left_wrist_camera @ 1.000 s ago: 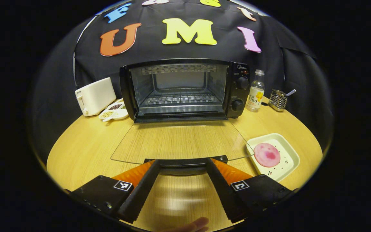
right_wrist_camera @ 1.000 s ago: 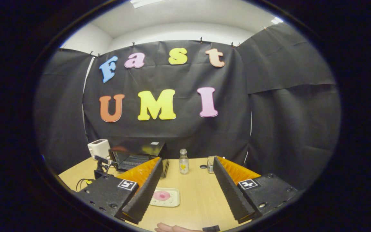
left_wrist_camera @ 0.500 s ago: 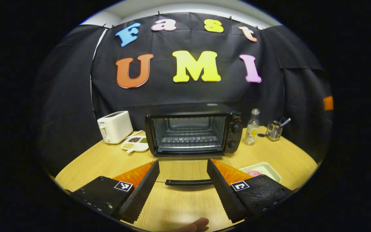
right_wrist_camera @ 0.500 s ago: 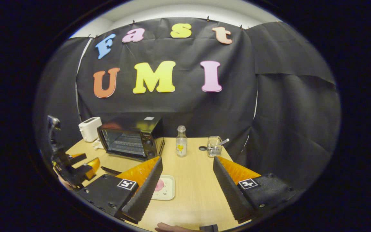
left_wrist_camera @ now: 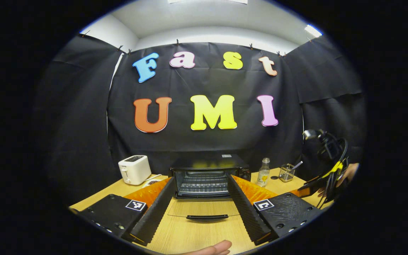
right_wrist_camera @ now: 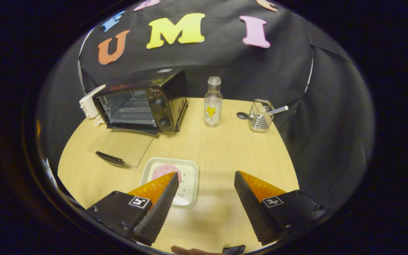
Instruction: Open the electric oven with the left hand, put the food in, and close the electric oven.
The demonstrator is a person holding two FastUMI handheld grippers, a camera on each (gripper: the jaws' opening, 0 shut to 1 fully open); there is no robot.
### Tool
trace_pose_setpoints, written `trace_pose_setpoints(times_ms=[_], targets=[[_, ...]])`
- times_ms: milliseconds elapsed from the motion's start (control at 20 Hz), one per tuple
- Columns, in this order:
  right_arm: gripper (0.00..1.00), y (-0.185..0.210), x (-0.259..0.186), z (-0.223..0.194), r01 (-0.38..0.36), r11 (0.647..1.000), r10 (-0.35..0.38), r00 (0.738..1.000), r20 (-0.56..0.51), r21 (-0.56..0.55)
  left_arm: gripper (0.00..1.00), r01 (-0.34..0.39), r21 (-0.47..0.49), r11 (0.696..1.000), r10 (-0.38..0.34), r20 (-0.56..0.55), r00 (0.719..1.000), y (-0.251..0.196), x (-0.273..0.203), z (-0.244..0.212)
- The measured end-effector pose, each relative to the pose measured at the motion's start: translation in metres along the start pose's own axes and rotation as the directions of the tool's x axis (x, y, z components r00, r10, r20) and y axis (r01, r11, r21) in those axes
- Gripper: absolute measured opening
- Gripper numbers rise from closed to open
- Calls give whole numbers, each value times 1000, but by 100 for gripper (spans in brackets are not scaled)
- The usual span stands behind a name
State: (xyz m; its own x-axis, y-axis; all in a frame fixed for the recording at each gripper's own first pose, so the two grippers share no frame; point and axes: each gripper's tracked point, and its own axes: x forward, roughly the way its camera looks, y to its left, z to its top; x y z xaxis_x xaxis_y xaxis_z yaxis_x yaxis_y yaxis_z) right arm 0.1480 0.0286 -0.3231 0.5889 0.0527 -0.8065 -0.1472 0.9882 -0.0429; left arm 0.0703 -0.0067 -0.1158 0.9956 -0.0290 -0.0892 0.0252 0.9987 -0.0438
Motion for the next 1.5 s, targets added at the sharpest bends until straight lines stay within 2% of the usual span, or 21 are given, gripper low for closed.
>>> trace_pose_setpoints(times_ms=[150,300,400,450,600,650,700,750,800,850,1050,1150,1350,1450,1500], targets=[[97,-4,36,-20,-19,999,23,993,-116,36,94,30,-38,999,-29,30,999,-6,-17,14],[93,5,63,-37,-78,995,92,970,-225,70,94,-4,-34,999,6,52,999,5,-29,20],[84,13,74,-42,-122,988,142,954,-265,92,95,-16,-30,999,18,58,998,6,-32,22],[77,15,79,-46,-126,988,148,949,-280,92,95,-31,-25,999,32,61,998,8,-34,23],[65,22,94,-51,-161,984,177,929,-326,74,95,-89,-8,996,89,71,993,22,-37,25],[51,26,97,-53,-184,979,201,915,-350,82,95,-96,-11,995,96,67,993,23,-38,26],[45,32,100,-56,-215,973,232,898,-374,88,95,-103,-15,995,104,64,993,25,-39,25],[29,35,98,-55,-259,963,268,886,-378,75,95,-110,-19,994,111,60,992,26,-39,26],[17,33,102,-52,-295,952,304,863,-404,85,95,-112,-21,993,114,62,992,28,-40,26],[2,36,104,-54,-317,938,346,843,-413,138,95,-114,-26,993,115,67,991,27,-42,30],[2,36,104,-51,-397,866,498,744,-446,304,95,-127,-24,992,129,81,988,27,-51,35],[4,35,104,-49,-414,827,555,713,-429,381,95,-128,-20,992,129,88,988,25,-56,39],[1,34,102,-50,-429,768,620,682,-387,475,95,-93,-23,995,94,86,992,16,-61,41],[1,34,101,-52,-422,762,624,682,-382,490,95,-76,-20,997,78,84,993,14,-63,40],[4,32,101,-52,-413,766,616,690,-380,492,95,-73,-15,997,74,84,994,14,-64,41]])
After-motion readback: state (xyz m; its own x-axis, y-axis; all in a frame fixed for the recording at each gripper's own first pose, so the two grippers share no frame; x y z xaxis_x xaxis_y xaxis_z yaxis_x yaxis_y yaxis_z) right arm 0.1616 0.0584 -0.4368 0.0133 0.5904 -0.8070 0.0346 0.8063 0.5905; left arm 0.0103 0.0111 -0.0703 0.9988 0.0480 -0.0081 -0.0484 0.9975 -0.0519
